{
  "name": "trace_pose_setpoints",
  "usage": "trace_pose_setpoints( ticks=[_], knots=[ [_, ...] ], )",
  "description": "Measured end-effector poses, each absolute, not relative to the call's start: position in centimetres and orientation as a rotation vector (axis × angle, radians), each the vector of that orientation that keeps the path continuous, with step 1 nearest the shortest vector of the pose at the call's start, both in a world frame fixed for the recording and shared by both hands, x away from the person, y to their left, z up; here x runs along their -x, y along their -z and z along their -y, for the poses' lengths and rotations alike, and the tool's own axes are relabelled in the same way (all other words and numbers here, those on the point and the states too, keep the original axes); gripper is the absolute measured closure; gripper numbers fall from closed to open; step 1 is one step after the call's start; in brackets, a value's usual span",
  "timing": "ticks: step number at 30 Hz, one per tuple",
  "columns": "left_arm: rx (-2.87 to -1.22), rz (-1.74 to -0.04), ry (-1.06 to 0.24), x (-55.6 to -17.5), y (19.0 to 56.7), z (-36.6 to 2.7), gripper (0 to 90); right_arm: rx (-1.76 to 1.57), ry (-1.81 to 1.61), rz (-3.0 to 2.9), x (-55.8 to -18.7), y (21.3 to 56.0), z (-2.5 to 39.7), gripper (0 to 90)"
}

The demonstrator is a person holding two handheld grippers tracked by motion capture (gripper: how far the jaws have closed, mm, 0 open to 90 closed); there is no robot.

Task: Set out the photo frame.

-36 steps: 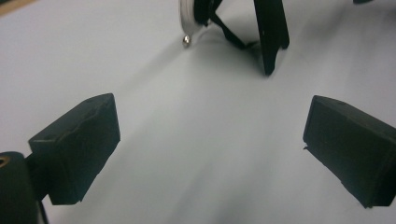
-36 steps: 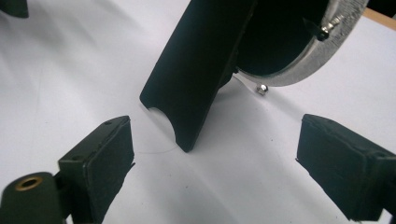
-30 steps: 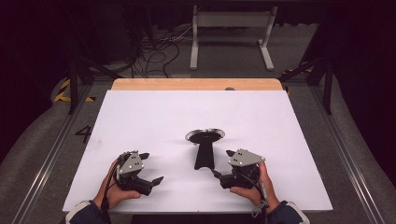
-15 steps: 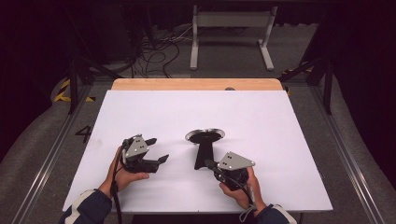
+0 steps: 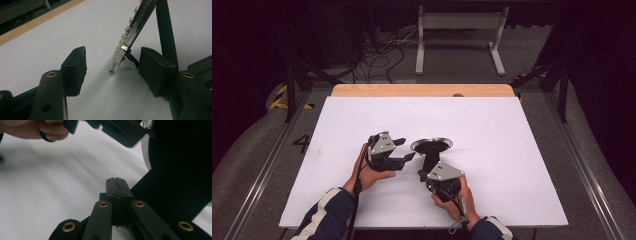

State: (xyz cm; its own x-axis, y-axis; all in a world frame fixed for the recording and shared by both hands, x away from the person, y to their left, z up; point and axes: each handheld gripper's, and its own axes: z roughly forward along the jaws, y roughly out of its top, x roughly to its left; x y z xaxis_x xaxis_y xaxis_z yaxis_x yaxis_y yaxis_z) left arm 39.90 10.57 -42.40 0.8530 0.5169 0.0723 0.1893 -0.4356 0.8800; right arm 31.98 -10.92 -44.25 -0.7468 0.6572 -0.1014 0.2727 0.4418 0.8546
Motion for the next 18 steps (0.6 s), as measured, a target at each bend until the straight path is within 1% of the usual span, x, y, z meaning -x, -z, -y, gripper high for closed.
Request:
trace_pose_setpoints(
  ticks=[2, 3, 5, 7, 10, 13, 18],
  knots=[
    [-2.037, -0.508, -0.415, -40.0, 42.6, -10.2, 47.0, -0.792, -1.24, -2.272, -32.1, 44.3, 10.6, 90.0],
    [-2.046, -0.506, -0.421, -40.2, 42.7, -10.0, 47.9, -0.793, -1.24, -2.272, -32.2, 44.3, 10.5, 90.0],
    [-2.058, -0.499, -0.407, -40.4, 43.0, -9.7, 54.9, -0.792, -1.231, -2.275, -32.3, 44.5, 10.2, 90.0],
    [-2.057, -0.497, -0.391, -40.7, 43.2, -9.6, 59.3, -0.799, -1.226, -2.281, -32.4, 44.7, 10.0, 90.0],
    [-2.076, -0.484, -0.391, -40.9, 43.5, -9.2, 63.5, -0.807, -1.208, -2.28, -32.4, 45.0, 9.5, 90.0],
    [-2.081, -0.471, -0.385, -40.8, 43.7, -9.0, 71.3, -0.808, -1.182, -2.281, -32.4, 45.3, 8.9, 90.0],
    [-2.097, -0.46, -0.434, -40.3, 43.8, -8.9, 73.5, -0.809, -1.079, -2.276, -32.2, 45.9, 8.2, 90.0]
  ],
)
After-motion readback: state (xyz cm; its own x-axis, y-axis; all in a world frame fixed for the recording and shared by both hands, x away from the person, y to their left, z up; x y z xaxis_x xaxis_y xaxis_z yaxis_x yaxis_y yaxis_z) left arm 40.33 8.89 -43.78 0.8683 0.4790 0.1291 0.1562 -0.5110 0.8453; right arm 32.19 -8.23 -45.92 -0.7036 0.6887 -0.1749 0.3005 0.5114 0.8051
